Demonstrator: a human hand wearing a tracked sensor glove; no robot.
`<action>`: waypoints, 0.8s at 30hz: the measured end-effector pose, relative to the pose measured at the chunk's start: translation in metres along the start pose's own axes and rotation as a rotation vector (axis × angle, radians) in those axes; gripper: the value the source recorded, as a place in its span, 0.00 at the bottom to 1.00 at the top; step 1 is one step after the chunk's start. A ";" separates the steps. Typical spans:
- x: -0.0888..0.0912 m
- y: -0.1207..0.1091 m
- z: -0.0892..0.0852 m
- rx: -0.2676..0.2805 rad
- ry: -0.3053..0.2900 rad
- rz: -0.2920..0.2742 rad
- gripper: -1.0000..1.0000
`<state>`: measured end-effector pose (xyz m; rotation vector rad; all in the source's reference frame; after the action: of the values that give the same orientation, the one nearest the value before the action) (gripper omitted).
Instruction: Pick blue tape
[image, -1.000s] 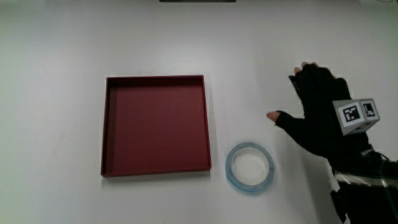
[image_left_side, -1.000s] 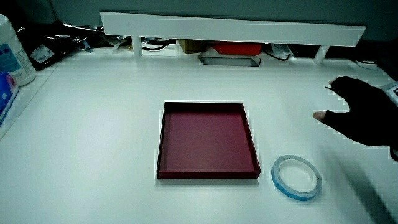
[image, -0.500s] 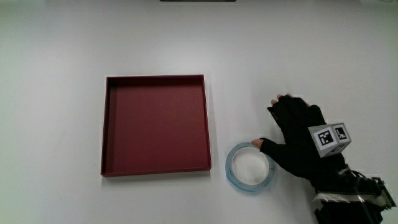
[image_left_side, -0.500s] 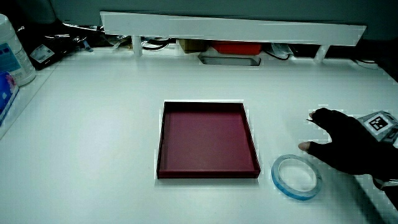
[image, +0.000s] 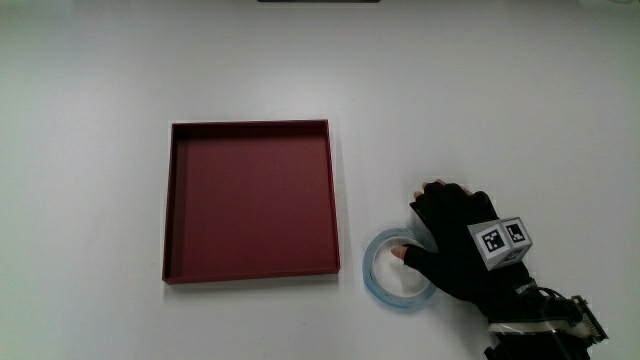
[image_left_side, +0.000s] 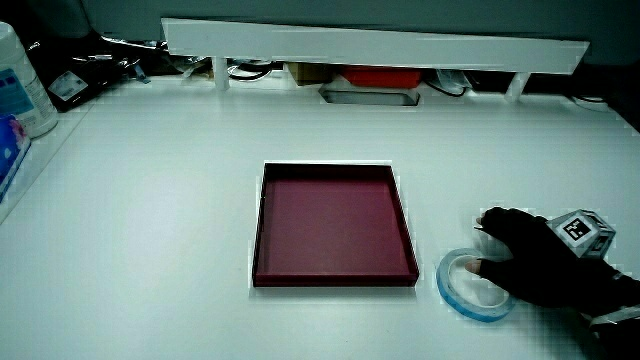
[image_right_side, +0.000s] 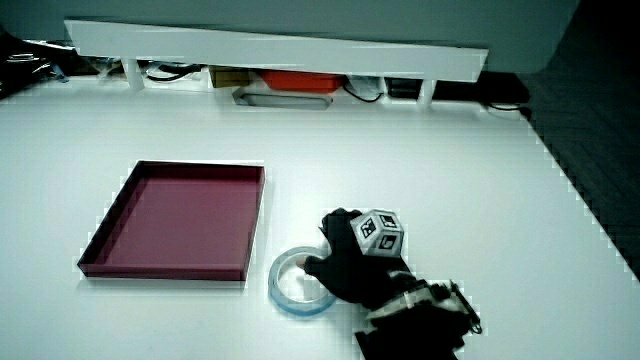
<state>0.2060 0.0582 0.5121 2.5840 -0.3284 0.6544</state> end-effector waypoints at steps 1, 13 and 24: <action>0.000 0.000 -0.001 -0.001 -0.004 0.003 0.50; -0.002 0.000 0.000 0.018 0.049 0.017 0.79; -0.014 0.002 0.005 0.042 -0.018 0.044 1.00</action>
<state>0.1954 0.0562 0.5019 2.6303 -0.3816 0.6607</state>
